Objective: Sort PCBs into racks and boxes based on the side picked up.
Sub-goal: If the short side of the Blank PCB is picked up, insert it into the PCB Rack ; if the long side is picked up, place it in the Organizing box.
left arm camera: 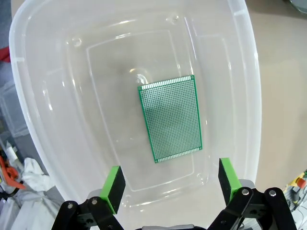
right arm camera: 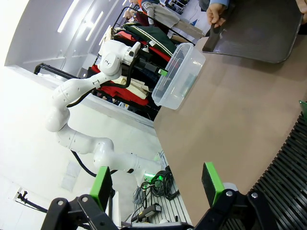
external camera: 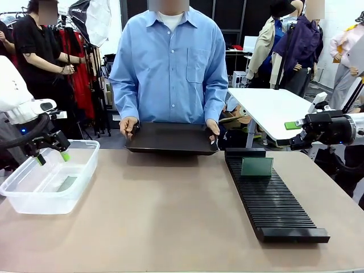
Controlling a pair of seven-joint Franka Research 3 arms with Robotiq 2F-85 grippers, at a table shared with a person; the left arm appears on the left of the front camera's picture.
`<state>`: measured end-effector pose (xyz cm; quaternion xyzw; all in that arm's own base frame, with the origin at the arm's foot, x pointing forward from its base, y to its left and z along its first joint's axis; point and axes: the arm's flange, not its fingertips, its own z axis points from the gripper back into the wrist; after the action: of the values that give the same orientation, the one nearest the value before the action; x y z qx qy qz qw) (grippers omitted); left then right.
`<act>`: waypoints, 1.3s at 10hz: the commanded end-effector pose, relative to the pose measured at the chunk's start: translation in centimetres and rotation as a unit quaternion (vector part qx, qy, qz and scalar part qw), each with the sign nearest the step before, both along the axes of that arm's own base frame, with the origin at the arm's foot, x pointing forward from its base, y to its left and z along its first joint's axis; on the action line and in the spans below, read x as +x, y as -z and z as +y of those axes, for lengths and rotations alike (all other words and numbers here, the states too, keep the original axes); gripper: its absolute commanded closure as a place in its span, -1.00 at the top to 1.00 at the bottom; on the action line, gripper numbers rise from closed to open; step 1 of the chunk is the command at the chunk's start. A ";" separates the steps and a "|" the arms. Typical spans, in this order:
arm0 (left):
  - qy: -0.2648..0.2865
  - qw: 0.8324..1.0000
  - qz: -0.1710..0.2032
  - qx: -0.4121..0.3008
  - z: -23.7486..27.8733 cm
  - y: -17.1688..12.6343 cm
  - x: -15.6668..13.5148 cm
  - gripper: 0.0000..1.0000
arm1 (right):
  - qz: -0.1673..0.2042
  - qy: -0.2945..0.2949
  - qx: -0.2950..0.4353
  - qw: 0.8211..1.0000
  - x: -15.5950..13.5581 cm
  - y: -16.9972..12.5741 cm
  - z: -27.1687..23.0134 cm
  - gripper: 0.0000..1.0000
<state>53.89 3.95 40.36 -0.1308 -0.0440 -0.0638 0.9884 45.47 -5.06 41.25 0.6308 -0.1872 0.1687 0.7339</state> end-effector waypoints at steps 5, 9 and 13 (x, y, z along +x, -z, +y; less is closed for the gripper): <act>0.000 1.000 -0.001 0.000 0.1 -0.2 0.1 1.00 | -0.007 -0.001 -0.005 1.000 0.2 -0.3 -0.2 1.00; -0.003 0.996 -0.025 -0.082 0.6 -1.0 -0.2 1.00 | -0.007 -0.001 -0.005 1.000 0.2 -0.3 -0.2 1.00; 0.014 0.974 -0.047 -0.219 2.9 -4.4 -1.2 1.00 | -0.007 -0.001 -0.005 1.000 0.2 -0.3 -0.2 1.00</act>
<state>53.01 5.92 44.27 -0.2961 -0.0974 -0.0572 0.9484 45.47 -5.06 41.24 0.6308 -0.1872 0.1686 0.7339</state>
